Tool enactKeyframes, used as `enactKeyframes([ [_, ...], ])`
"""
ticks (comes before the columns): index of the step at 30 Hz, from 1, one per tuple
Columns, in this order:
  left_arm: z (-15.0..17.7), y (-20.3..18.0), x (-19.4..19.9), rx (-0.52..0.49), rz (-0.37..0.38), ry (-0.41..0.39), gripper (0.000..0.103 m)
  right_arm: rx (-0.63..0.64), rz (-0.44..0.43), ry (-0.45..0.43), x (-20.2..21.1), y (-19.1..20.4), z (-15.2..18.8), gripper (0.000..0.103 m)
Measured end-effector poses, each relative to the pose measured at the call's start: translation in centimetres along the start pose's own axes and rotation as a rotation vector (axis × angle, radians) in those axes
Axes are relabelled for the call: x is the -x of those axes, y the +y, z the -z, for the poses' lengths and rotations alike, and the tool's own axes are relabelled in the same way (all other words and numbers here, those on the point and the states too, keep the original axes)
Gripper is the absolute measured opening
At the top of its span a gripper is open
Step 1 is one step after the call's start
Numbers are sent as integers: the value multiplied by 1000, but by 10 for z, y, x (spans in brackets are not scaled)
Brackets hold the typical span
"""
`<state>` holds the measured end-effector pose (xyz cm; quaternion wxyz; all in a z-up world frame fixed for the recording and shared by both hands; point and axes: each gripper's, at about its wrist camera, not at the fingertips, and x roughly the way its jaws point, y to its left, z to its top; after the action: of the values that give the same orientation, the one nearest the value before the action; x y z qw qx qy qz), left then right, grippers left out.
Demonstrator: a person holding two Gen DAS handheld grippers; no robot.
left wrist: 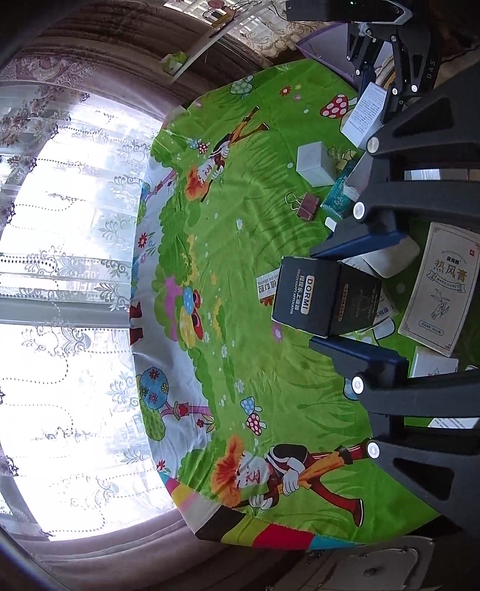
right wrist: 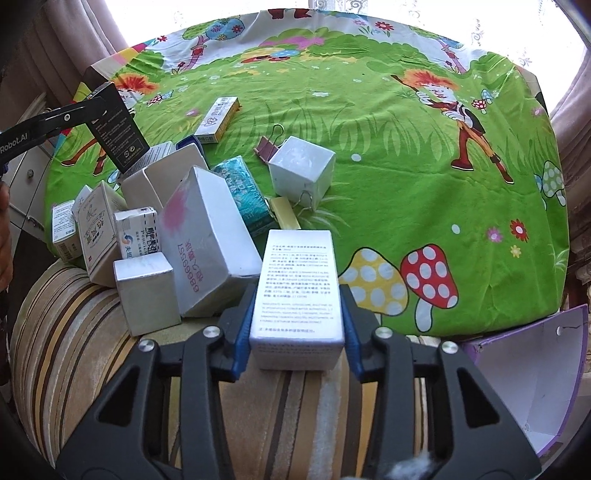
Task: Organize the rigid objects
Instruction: 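Carry both boxes into the purple storage box and open both grippers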
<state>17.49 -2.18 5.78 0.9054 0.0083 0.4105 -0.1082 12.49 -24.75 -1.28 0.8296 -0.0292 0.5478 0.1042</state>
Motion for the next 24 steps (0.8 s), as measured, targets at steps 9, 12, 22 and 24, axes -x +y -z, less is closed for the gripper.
enactKeyframes([
  [9,5,-24,45,58,105,-75,43,-80,-25,-106,40,-21,18,46],
  [12,9,-44,54,67,175,-77,43,-110,-30,-132,53,-32,29,46],
  [22,34,-132,62,71,473,5,43,-238,27,-220,103,-91,83,46],
  [24,40,-150,60,75,536,36,43,-271,48,-229,110,-105,97,46],
])
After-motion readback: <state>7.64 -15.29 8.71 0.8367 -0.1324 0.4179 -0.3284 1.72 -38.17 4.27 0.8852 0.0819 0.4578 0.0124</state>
